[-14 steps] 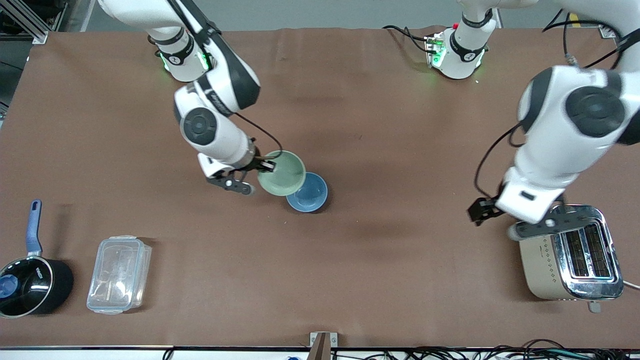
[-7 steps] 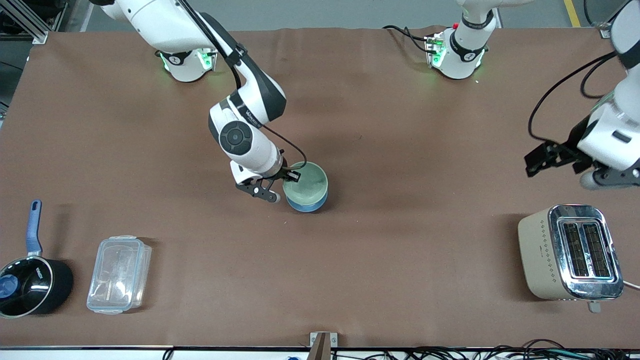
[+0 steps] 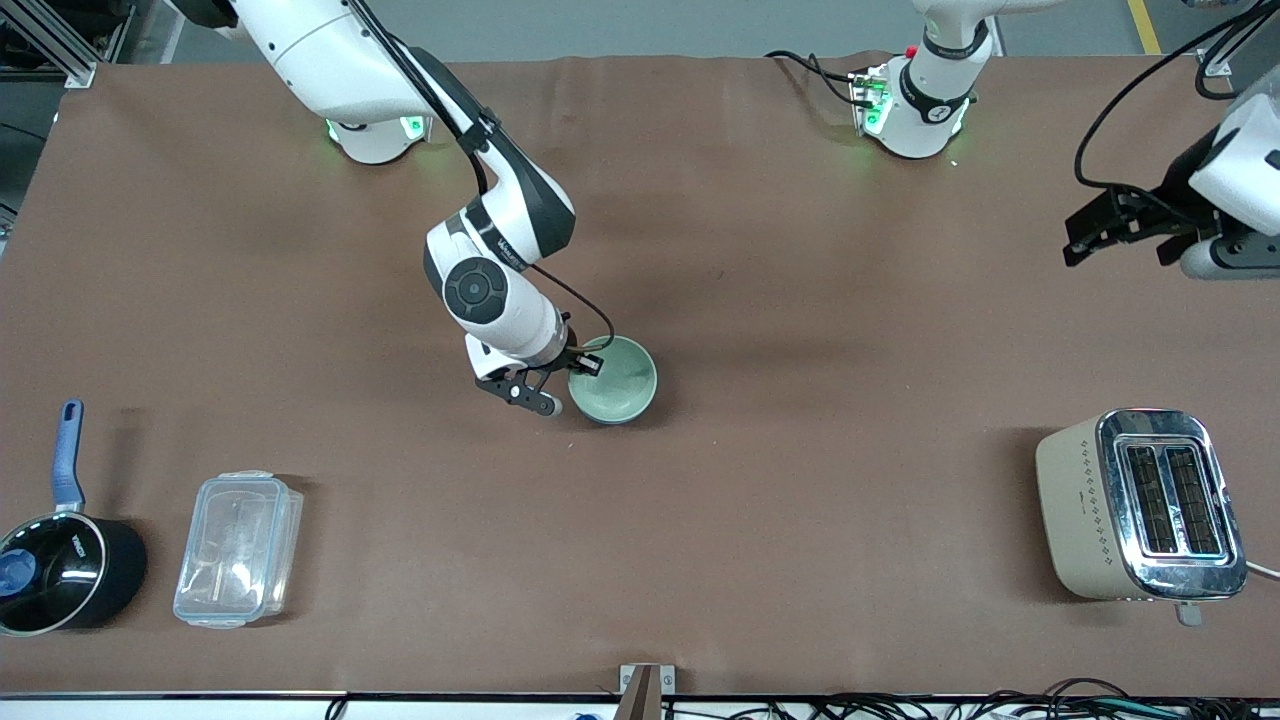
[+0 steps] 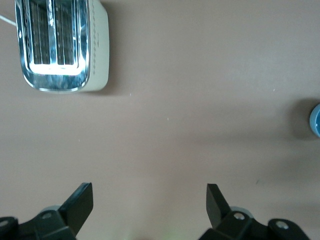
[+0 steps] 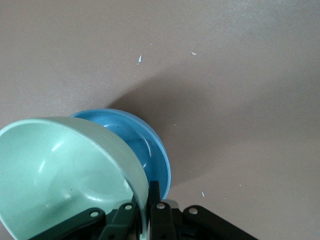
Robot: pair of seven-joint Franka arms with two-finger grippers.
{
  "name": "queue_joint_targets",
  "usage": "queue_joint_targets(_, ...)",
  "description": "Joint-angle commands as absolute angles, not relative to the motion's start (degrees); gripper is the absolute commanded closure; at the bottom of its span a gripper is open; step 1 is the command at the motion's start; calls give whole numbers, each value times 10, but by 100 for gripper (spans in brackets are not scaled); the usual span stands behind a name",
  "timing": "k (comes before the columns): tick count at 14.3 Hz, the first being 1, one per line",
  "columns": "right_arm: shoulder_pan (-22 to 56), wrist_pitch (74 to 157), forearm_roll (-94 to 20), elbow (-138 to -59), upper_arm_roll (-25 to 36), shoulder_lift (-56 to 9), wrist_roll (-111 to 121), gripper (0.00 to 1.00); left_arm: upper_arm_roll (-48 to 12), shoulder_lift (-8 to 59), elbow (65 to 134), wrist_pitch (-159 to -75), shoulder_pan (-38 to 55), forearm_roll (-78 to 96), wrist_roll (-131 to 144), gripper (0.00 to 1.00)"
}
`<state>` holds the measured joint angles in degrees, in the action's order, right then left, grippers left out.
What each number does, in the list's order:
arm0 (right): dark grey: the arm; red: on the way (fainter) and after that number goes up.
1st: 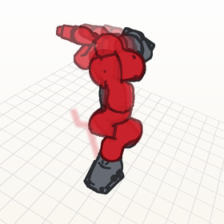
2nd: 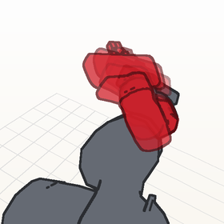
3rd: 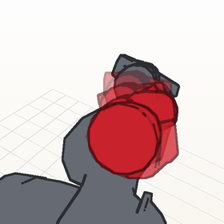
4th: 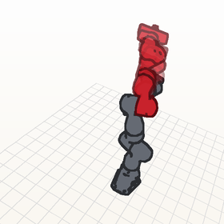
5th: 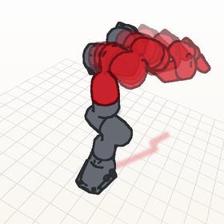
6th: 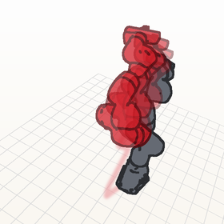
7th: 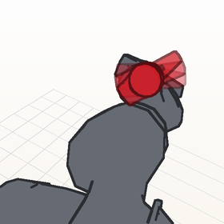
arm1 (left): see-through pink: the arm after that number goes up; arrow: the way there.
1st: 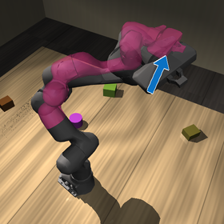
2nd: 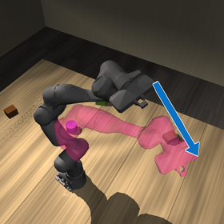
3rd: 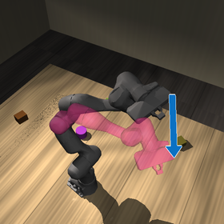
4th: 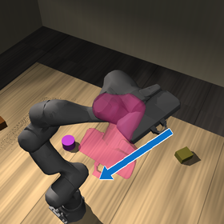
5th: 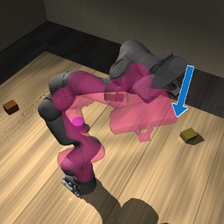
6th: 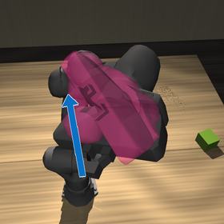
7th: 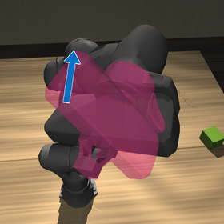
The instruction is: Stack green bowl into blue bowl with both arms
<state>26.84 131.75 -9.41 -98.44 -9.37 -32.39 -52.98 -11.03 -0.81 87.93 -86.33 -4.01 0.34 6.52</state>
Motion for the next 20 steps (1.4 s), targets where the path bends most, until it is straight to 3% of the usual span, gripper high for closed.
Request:
queue_joint_targets(1, 266, 1319, -95, -976, -98, -332, -536, 95, -102, -41, 918, -869, -34, 16, 54, 0)
queue_joint_targets(2, 265, 1320, -94, -976, -97, -334, -535, 90, -107, -41, 918, -869, -34, 16, 54, 0)
queue_joint_targets(3, 265, 1320, -94, -976, -97, -335, -535, 76, -108, -40, 918, -869, -33, 16, 57, 0)
queue_joint_targets(9, 263, 1311, -92, -973, -97, -331, -531, 20, -117, -34, 909, -874, -37, 1, 55, 0)
queue_joint_targets(11, 258, 1238, -77, -972, -93, -282, -524, 0, -113, -34, 910, -872, -39, 3, 54, 0)
queue_joint_targets(14, 212, 1088, 60, -971, -95, -173, -476, 0, -109, -34, 909, -873, -40, 2, 54, 0)
queue_joint_targets(18, 71, 1014, 66, -959, -91, -55, -259, 0, -109, -33, 911, -878, -47, 0, 53, 0)
queue_joint_targets(20, 40, 990, 62, -927, -46, -34, -153, 0, -113, -34, 911, -878, -44, -1, 53, 0)
